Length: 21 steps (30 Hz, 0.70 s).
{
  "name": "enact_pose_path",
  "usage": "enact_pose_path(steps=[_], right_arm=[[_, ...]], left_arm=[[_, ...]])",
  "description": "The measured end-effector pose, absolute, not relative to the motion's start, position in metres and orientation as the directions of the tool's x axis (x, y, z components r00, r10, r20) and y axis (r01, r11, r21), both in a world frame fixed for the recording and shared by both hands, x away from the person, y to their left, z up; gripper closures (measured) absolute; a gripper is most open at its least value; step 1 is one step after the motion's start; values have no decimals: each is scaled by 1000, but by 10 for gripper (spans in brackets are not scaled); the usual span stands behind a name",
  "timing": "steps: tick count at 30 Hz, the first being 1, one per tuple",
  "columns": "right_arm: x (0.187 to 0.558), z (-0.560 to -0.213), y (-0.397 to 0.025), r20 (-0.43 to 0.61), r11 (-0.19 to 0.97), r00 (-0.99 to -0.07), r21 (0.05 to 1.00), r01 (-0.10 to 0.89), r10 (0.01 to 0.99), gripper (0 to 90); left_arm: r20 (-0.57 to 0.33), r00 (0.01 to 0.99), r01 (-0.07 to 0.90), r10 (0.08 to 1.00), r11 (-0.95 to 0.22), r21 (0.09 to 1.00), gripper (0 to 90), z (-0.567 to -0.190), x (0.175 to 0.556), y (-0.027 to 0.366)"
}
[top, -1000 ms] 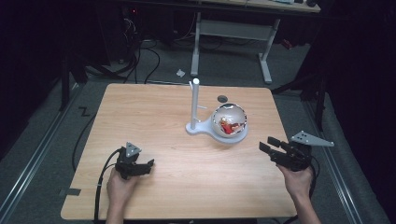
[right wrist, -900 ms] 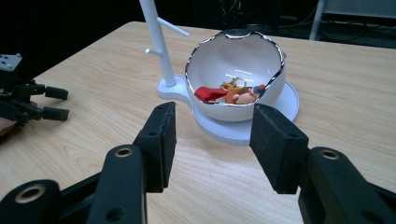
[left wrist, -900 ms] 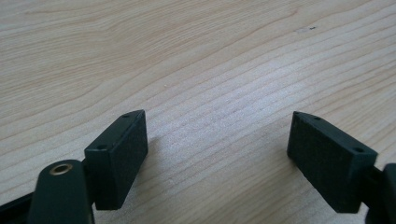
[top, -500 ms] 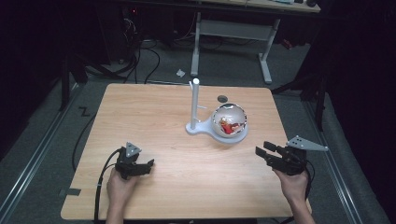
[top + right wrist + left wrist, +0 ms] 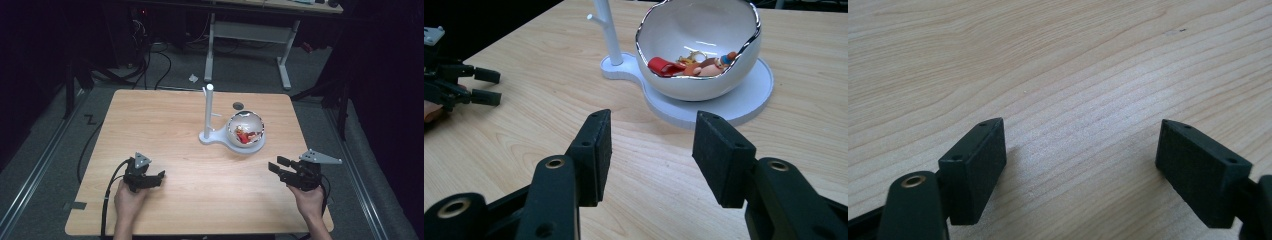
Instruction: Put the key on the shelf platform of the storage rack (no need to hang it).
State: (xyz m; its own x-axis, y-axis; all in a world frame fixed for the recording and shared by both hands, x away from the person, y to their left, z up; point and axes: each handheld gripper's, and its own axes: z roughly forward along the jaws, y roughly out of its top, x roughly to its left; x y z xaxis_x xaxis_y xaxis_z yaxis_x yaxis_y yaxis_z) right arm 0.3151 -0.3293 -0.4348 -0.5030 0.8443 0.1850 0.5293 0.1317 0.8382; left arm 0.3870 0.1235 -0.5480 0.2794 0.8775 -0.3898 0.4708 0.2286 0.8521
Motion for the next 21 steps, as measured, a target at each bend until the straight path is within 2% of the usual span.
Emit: enact_pose_path(steps=[21], right_arm=[[326,-459,-309,183,179,-535,812,555,825,474]], left_arm=[[-389,280,471,878,228,852,205,-548,387,124]])
